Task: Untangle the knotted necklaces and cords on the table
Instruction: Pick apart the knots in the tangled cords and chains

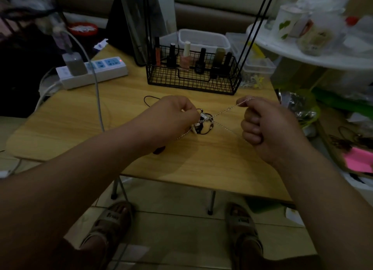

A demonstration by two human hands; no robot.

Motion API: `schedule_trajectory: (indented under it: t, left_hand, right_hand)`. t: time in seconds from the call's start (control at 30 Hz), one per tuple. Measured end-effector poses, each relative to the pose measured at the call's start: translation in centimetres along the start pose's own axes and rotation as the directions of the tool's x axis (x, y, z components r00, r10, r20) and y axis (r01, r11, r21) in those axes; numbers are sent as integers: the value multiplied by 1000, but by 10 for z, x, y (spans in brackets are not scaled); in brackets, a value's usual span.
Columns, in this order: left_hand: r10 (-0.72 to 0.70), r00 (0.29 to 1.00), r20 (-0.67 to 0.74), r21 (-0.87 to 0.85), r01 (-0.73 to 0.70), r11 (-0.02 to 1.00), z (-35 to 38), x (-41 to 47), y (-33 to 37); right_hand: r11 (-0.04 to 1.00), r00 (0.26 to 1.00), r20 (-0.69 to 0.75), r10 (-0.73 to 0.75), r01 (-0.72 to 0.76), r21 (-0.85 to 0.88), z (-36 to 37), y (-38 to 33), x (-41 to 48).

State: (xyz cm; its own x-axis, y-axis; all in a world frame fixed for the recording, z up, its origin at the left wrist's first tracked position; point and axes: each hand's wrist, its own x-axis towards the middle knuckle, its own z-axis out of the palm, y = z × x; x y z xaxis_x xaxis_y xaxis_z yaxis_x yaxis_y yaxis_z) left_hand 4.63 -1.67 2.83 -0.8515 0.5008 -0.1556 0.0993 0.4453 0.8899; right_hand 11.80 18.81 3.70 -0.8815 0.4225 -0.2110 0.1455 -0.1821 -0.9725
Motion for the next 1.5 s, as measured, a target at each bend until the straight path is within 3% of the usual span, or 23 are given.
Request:
schedule_trajectory:
  t: [0.17, 0.33, 0.57, 0.63, 0.73, 0.9, 1.03, 1.1, 1.13, 1.2, 1.27, 1.3, 1.37, 1.5]
  left_hand:
    - [-3, 999, 42, -13, 4, 1000, -3, -2, 2]
    - [-1, 990, 138, -11, 3, 1000, -5, -4, 5]
    - [20, 975, 222, 4, -21, 1000, -6, -5, 3]
    - [33, 971, 235, -3, -34, 999, -7, -4, 2]
    - [39, 970, 238, -56, -26, 998, -9, -5, 2]
    - [63, 969, 240, -135, -31, 990, -11, -4, 7]
    - [95, 962, 257, -128, -63, 990, -10, -3, 11]
    - [114, 958, 264, -126, -83, 989, -10, -3, 12]
    - [125, 955, 270, -124, -94, 988, -10, -3, 13]
    - [143, 949, 279, -95, -121, 988, -11, -3, 15]
    - [168, 944, 285, -49, -161, 986, -13, -3, 17]
    - [184, 939, 291, -33, -182, 983, -15, -3, 18]
    - [214, 932, 293, -12, -220, 975, -19, -2, 20]
    - [246, 943, 224, -8, -250, 968, -26, 2, 20]
  right_hand:
    - [997, 998, 16, 54, -54, 61, -2, -1, 2]
    - [968, 996, -4, 88, -85, 238, -8, -5, 5]
    - [927, 983, -122, 138, -85, 364, -19, -4, 10]
    - [971, 979, -180, 94, -50, 234, -24, -4, 11]
    - [976, 985, -158, -72, 37, -216, -24, -4, 7]
    - [684, 993, 55, -105, 112, -720, -10, -1, -9]
    - [470, 992, 75, -100, 113, -875, -3, 5, -11]
    - [363, 972, 84, -220, 162, -918, -3, 7, -10]
    - [364, 951, 108, -289, 213, -907, -1, 6, -11]
    - [583, 942, 137, -307, 300, -755, 4, 2, -14]
    - [838, 953, 252, -166, 271, -474, 13, 0, -17]
    - [897, 941, 323, -100, 226, -379, 16, 1, -17]
    - [939, 908, 415, -54, 188, -289, 19, 3, -18]
    - [952, 906, 421, -45, 166, -255, 11, 2, -15]
